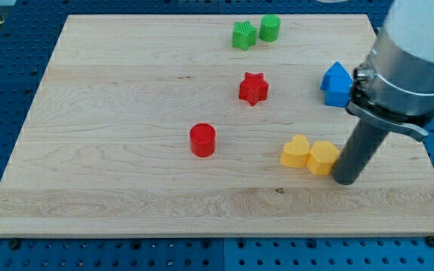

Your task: Slide the yellow heart and yellow hexagon a bit upwards

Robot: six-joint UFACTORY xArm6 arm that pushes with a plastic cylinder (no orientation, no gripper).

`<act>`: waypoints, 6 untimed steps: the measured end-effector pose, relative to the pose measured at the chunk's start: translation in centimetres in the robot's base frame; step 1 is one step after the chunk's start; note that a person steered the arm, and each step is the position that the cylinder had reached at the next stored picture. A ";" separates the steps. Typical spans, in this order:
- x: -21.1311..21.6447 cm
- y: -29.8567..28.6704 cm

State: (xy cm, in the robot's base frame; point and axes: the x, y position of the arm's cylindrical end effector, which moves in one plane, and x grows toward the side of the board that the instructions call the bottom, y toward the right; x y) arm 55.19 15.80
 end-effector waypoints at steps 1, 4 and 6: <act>0.2 -0.3; 0.3 -4.5; -5.6 -4.0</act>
